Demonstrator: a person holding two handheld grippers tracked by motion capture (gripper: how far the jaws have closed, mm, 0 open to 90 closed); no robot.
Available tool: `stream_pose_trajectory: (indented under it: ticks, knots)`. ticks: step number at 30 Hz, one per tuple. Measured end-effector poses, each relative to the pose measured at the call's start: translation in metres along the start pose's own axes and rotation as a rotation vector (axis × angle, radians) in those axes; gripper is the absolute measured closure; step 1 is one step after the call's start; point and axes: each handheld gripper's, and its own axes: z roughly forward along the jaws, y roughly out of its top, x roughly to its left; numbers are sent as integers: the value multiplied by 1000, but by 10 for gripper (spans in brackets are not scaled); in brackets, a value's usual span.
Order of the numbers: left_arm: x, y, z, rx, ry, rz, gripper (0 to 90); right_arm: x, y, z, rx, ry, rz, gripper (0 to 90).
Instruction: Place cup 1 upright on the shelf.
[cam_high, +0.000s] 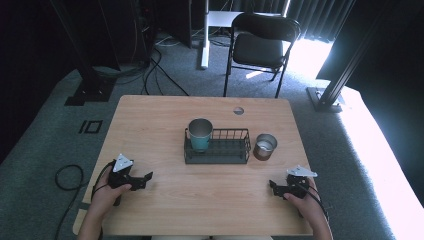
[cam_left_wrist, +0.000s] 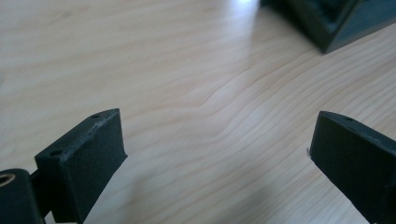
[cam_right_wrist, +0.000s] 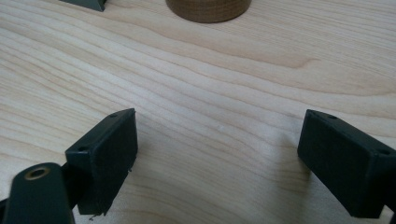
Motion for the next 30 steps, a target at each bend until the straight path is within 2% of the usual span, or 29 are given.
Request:
stream_pose_trajectory:
  ticks: [1,2,4,6,8,9,11,12,13,19,30]
  knots:
    - [2,-1,-1,12,25,-9,40,0,0,0,0,0,0,116]
    - [2,-1,-1,12,25,-9,40,0,0,0,0,0,0,117]
    - [7,-4,-2,26,51,-18,40,0,0,0,0,0,0,116]
    - [11,-6,-4,38,61,-54,39,0,0,0,0,0,-1,117]
    - [16,-7,-6,52,95,-69,39,0,0,0,0,0,-1,117]
    - [19,-9,-8,60,129,-90,39,0,0,0,0,0,-1,117]
    - [22,-10,-8,92,154,-98,40,0,0,0,0,0,0,116]
    - [22,-10,-8,92,154,-98,39,0,0,0,0,0,-1,117]
    - [24,-12,-8,125,173,-104,40,0,0,0,0,0,0,117]
    - [25,-11,-7,132,163,-82,29,0,0,0,0,0,-1,116]
    - [25,-11,-7,133,163,-80,29,0,0,0,0,0,0,116]
